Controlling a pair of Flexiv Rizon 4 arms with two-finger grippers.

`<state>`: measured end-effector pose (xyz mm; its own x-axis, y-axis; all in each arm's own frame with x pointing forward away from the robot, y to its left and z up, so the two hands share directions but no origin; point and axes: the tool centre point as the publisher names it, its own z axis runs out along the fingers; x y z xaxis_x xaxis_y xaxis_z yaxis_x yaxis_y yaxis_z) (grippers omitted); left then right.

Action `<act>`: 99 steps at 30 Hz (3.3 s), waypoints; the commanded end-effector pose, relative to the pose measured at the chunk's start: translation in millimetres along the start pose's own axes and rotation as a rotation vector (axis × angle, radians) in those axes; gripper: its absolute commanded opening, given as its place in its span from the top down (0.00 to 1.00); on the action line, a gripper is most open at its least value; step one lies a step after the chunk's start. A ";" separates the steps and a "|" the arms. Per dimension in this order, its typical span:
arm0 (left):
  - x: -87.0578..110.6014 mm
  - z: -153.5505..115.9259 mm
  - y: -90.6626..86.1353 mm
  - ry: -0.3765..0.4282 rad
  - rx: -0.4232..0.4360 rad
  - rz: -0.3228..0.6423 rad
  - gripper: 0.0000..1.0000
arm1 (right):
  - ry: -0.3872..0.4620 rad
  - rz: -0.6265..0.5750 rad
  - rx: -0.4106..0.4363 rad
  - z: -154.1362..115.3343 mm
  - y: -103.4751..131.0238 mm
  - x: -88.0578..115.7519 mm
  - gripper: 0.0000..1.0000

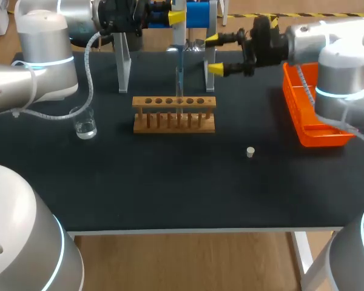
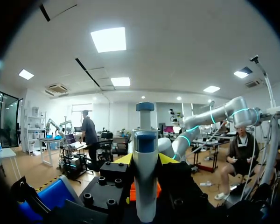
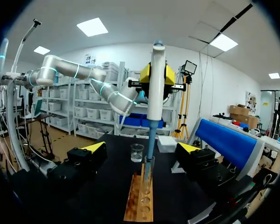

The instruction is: Invert the test tube, pick up the pipette, mount the tip to pipette, aspirate from beaker and dispense into the tube, eject the tip, return the pipette, and cap with the stopper.

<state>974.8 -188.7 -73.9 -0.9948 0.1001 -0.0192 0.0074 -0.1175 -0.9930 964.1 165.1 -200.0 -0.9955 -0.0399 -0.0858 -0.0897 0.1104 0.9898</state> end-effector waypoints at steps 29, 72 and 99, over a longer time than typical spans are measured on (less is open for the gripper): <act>-2.4 -1.1 -0.2 0.007 0.000 0.000 1.00 | 0.010 0.069 0.187 80.5 -70.7 -19.5 0.00; -2.4 -1.1 -0.2 0.007 0.000 0.000 1.00 | -0.064 0.021 0.341 113.0 -95.8 -16.1 0.00; 0.1 1.2 -10.1 0.006 -0.008 0.011 1.00 | -0.063 0.012 0.346 112.5 -95.7 -14.6 0.00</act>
<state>974.8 -189.2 -67.0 -0.9943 0.1024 -0.0310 0.0190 -0.1158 -0.9931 984.7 267.8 -306.7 -0.9955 0.0226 -0.0917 -0.0724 0.4409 0.8946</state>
